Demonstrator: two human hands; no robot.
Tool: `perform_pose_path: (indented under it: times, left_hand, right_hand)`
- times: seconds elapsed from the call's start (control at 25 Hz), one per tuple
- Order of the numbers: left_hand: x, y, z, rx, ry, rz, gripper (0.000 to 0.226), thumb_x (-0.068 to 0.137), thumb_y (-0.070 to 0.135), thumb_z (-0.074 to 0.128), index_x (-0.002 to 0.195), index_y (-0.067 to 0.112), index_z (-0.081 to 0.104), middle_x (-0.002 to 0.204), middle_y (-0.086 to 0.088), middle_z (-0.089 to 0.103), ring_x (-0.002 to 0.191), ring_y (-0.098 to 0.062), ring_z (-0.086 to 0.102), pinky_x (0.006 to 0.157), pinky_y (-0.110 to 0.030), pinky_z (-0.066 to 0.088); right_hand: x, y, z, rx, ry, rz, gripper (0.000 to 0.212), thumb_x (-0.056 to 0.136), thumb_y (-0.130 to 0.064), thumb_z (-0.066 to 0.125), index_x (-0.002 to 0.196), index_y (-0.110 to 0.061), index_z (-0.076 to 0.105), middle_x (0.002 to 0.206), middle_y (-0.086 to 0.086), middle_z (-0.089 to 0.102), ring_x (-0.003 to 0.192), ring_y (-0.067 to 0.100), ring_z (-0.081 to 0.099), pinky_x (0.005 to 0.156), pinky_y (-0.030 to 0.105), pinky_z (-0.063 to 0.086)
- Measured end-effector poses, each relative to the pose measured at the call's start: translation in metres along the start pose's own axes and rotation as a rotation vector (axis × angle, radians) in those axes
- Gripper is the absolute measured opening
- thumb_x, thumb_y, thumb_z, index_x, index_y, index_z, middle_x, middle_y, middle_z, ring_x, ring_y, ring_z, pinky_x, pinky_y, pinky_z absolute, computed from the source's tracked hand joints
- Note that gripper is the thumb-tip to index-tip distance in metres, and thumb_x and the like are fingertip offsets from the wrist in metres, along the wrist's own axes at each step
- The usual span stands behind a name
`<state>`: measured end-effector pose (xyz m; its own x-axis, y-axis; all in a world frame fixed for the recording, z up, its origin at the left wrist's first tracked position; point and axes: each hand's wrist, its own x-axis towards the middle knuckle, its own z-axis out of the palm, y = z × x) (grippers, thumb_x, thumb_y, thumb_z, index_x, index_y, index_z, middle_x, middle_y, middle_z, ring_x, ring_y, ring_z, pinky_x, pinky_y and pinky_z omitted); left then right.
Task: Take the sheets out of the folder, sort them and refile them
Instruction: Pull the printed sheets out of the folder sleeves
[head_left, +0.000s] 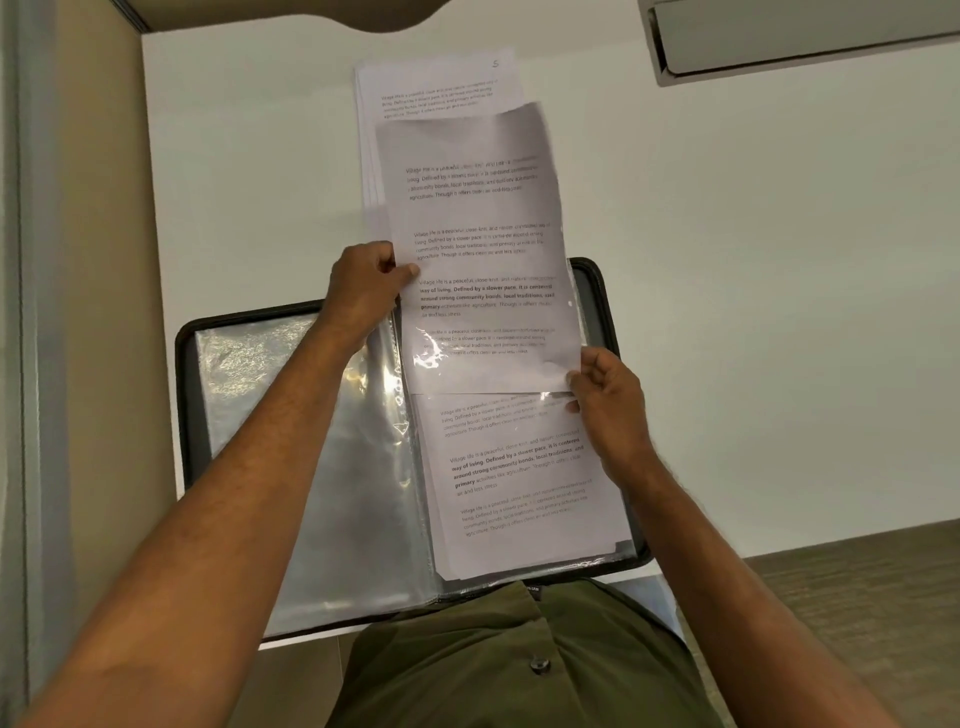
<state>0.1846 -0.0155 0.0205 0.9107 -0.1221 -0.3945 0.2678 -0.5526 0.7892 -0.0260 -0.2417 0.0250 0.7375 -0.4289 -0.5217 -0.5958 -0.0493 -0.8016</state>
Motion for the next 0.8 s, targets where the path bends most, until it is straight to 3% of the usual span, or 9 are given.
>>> perform_pose_path:
  times: [0.08, 0.16, 0.28, 0.36, 0.6, 0.68, 0.8]
  left_hand:
    - [0.005, 0.005, 0.000, -0.075, 0.052, -0.017, 0.013, 0.096, 0.018, 0.070, 0.103, 0.007, 0.074, 0.098, -0.010, 0.077, 0.067, -0.023, 0.071, 0.063, -0.036, 0.061]
    - [0.013, 0.012, 0.000, -0.192, 0.086, -0.045, 0.014, 0.097, 0.015, 0.069, 0.106, 0.005, 0.072, 0.104, -0.009, 0.077, 0.079, -0.029, 0.076, 0.066, -0.039, 0.064]
    - [0.029, 0.024, -0.001, -0.276, 0.148, -0.051, 0.014, 0.100, 0.015, 0.066, 0.111, 0.007, 0.071, 0.111, -0.008, 0.074, 0.090, -0.028, 0.076, 0.063, -0.029, 0.063]
    - [0.042, 0.029, -0.002, -0.314, 0.184, -0.054, 0.012, 0.101, 0.016, 0.065, 0.110, 0.010, 0.071, 0.114, -0.008, 0.073, 0.095, -0.026, 0.075, 0.068, -0.029, 0.064]
    - [0.080, 0.036, -0.001, -0.321, 0.228, -0.071, 0.010, 0.101, 0.013, 0.064, 0.091, 0.011, 0.065, 0.107, -0.004, 0.068, 0.104, -0.022, 0.068, 0.072, -0.027, 0.063]
    - [0.087, 0.037, 0.000, -0.301, 0.251, -0.063, 0.005, 0.101, 0.013, 0.063, 0.099, 0.011, 0.067, 0.102, 0.002, 0.066, 0.103, -0.018, 0.067, 0.072, -0.024, 0.062]
    - [0.092, 0.036, 0.004, -0.253, 0.279, -0.024, 0.024, 0.101, 0.014, 0.060, 0.124, 0.014, 0.066, 0.113, 0.005, 0.066, 0.105, -0.013, 0.067, 0.083, -0.030, 0.063]
  right_hand:
    - [0.000, -0.001, -0.001, 0.028, -0.001, 0.002, 0.022, 0.103, -0.013, 0.056, 0.118, -0.026, 0.064, 0.118, -0.006, 0.073, 0.096, 0.013, 0.073, 0.069, 0.019, 0.055]
    - [0.001, 0.001, -0.002, 0.035, -0.002, -0.006, 0.019, 0.102, -0.015, 0.059, 0.116, -0.026, 0.065, 0.117, -0.004, 0.074, 0.095, 0.015, 0.074, 0.071, 0.021, 0.056]
    - [0.004, 0.003, -0.002, 0.035, 0.009, -0.005, 0.021, 0.105, -0.017, 0.056, 0.123, -0.022, 0.066, 0.115, -0.004, 0.074, 0.089, 0.012, 0.075, 0.073, 0.024, 0.056]
    - [0.005, 0.004, -0.002, 0.033, 0.014, 0.004, 0.022, 0.106, -0.017, 0.055, 0.124, -0.021, 0.066, 0.113, -0.006, 0.074, 0.087, 0.010, 0.075, 0.073, 0.025, 0.056]
    - [0.009, 0.005, -0.003, 0.038, 0.011, 0.015, 0.022, 0.106, -0.017, 0.055, 0.125, -0.019, 0.066, 0.112, -0.005, 0.074, 0.085, 0.009, 0.075, 0.070, 0.022, 0.058]
    - [0.009, 0.004, -0.004, 0.034, 0.007, 0.020, 0.021, 0.106, -0.018, 0.055, 0.124, -0.019, 0.066, 0.112, -0.005, 0.074, 0.085, 0.010, 0.075, 0.070, 0.022, 0.058]
    - [0.010, 0.003, -0.003, 0.019, 0.010, 0.022, 0.021, 0.106, -0.019, 0.056, 0.124, -0.020, 0.066, 0.113, -0.006, 0.074, 0.085, 0.008, 0.075, 0.071, 0.023, 0.059]
